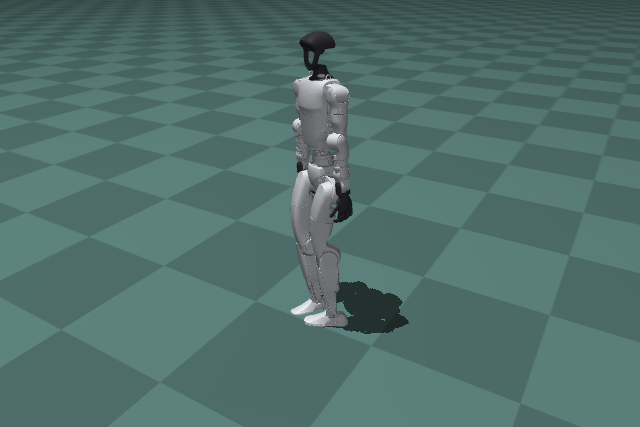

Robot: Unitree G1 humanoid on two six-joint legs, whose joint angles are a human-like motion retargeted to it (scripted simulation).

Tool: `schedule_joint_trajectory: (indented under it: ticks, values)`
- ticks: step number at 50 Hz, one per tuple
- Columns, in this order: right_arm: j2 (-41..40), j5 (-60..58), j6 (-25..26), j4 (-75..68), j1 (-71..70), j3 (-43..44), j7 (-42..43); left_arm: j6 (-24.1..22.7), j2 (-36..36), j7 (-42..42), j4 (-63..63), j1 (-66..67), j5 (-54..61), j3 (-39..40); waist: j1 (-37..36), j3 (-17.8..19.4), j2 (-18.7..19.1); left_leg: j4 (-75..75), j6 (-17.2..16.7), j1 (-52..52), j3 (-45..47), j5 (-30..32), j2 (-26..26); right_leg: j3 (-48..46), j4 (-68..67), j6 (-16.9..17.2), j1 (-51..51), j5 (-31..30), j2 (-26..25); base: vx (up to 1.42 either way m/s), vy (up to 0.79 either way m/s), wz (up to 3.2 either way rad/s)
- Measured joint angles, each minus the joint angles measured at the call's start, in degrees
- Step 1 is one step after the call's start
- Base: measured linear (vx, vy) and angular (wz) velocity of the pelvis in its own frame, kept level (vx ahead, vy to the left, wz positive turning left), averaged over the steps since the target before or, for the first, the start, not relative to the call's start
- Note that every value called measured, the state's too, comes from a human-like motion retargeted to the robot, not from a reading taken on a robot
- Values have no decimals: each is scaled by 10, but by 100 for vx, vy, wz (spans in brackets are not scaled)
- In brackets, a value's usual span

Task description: Upper body actions

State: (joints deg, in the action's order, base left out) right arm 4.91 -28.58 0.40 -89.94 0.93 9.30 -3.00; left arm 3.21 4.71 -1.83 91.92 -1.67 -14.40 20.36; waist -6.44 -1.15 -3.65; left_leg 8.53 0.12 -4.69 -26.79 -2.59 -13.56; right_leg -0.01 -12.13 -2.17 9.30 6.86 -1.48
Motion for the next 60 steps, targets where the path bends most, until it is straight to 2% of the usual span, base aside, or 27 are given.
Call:
schedule_joint_trajectory:
  ticks: [2, 3, 5, 7, 9, 11, 15, 20, 25, 30, 32, 33, 35, 37, 38, 42, 45, 47, 48, 52, 55, 60]
  values:
    - [0, 3, 0, -1, -5, 3, -1, -1, 2, -2, -4, -12, -1, -13, -29, 12, -4, -19, 1, 5, -48, 23, -18, 48, -7, 1, 15, -19, -12, -5, -5, -263]
    - [1, 3, -1, 0, -8, 4, -2, -2, 2, -3, -8, -18, -3, -22, -29, 18, -8, -27, 17, 7, -35, 27, -21, 59, -8, 1, 20, -29, -12, -12, -6, -200]
    - [4, -3, -3, 9, -18, 5, -9, -5, 4, -8, -16, -30, -7, -40, -10, 31, -9, -40, 44, 9, 113, 4, 13, 71, -10, 0, 29, -43, -15, -21, -7, -155]
    - [3, -17, -2, 29, -22, 3, -18, -8, 9, -19, -21, -36, -12, -65, 19, 45, -2, -53, 63, 21, 124, 1, 15, 88, -4, -1, 31, -59, -26, -30, -3, -178]
    - [-1, -19, -6, 50, -23, -4, -19, -7, 21, -31, -21, -45, -16, -93, 47, 57, 1, -54, 70, 21, 147, -2, 19, 108, -1, -2, 37, -65, -34, -41, 10, -207]
    - [-2, -6, -19, 59, -25, -13, -15, -5, 37, -40, -21, -52, -28, -119, 81, 59, 1, -66, 74, 27, 195, -10, 32, 91, 4, -7, 48, -55, -28, -51, 22, -219]
    - [7, 7, -32, 53, -29, -17, -40, -2, 59, -40, -32, -48, -79, -145, 95, 43, 0, -84, 80, 36, 309, -34, 55, -6, 11, -26, 82, -17, 1, -59, 33, -319]
    - [20, 7, -12, 33, -47, -9, -17, -2, 63, -26, -20, -27, -75, -132, 88, 28, 1, -96, 82, 61, 472, -80, 79, -199, 14, -58, 92, 43, 42, -67, 37, -388]
    - [36, 56, 0, 8, -80, 18, -13, 11, 51, -34, -3, -7, -75, -109, 116, 11, 23, -91, 50, 98, 677, -137, 108, -411, 17, -71, 72, 83, 71, -59, 45, -357]
    - [55, 102, 4, -9, -100, 41, -3, 13, 34, -33, -10, 11, -103, -109, 145, -12, 64, -79, 13, 125, 796, -170, 124, -595, 30, -64, 30, 73, 72, -40, 41, -294]
    - [61, 117, 7, -18, -99, 50, 12, 13, 28, -32, -14, 15, -113, -107, 157, -24, 78, -74, 3, 137, 817, -175, 124, -620, 38, -62, 22, 39, 67, -17, 23, -226]
    - [62, 124, 8, -26, -98, 55, 19, 13, 25, -33, -16, 17, -117, -104, 161, -30, 84, -72, -2, 144, 822, -173, 124, -607, 40, -67, 26, 13, 64, -11, 14, -212]
    - [65, 138, 12, -43, -90, 65, 26, 12, 20, -34, -21, 24, -122, -97, 160, -47, 89, -59, -11, 158, 834, -156, 123, -559, 32, -72, 34, 15, 54, 9, 8, -199]
    - [66, 150, 21, -64, -75, 77, 21, 12, 16, -37, -27, 32, -120, -91, 169, -62, 86, -27, -1, 170, 823, -111, 130, -527, 29, -76, 36, 16, 61, 16, -9, -134]
    - [65, 155, 27, -72, -67, 81, 15, 12, 14, -37, -30, 34, -116, -87, 169, -66, 74, 0, 17, 174, 814, -80, 130, -507, 34, -79, 32, 15, 67, 13, -16, -138]
    - [51, 169, 50, -75, -34, 74, -10, 12, 9, -33, -47, 28, -80, -71, 133, -51, -9, 176, 148, 153, 730, 21, 128, -393, 18, -74, 14, 14, 124, 11, -20, -195]
    - [40, 145, 55, -75, -27, 46, -25, 7, 8, -45, -68, 22, -61, -57, 90, -30, -43, 316, 135, 86, 640, 48, 138, -317, 20, -75, 6, 2, 128, 6, -19, -247]
    - [33, 107, 52, -75, -35, 28, -23, 4, 2, -49, -81, 18, -50, -48, 72, -18, -41, 351, 108, 20, 540, 67, 105, -283, 34, -75, -2, -10, 109, -6, -15, -207]
    - [30, 86, 48, -75, -39, 19, -21, 0, -1, -48, -85, 17, -42, -46, 75, -13, -40, 355, 115, 5, 513, 67, 97, -276, 36, -73, -6, -14, 107, -6, -13, -148]
    - [24, 11, 36, -52, -52, -24, -15, -10, -6, -60, -89, 10, -31, -41, 80, 0, -35, 339, 148, -28, 502, 24, 131, -245, 42, -70, -18, -26, 97, 1, -7, -132]
    - [23, -29, 31, -34, -54, -36, -9, -6, -9, -59, -83, 7, -45, -49, 84, -3, -19, 267, 144, -60, 444, 4, 110, -222, 47, -69, -21, -33, 81, 6, 0, -103]
    - [24, -17, 24, -28, -49, -19, -9, -4, -10, -37, -64, 2, -73, -76, 59, 3, 22, 91, 67, -66, 204, 65, 31, -183, 48, -74, -35, -35, 30, 14, -2, -109]
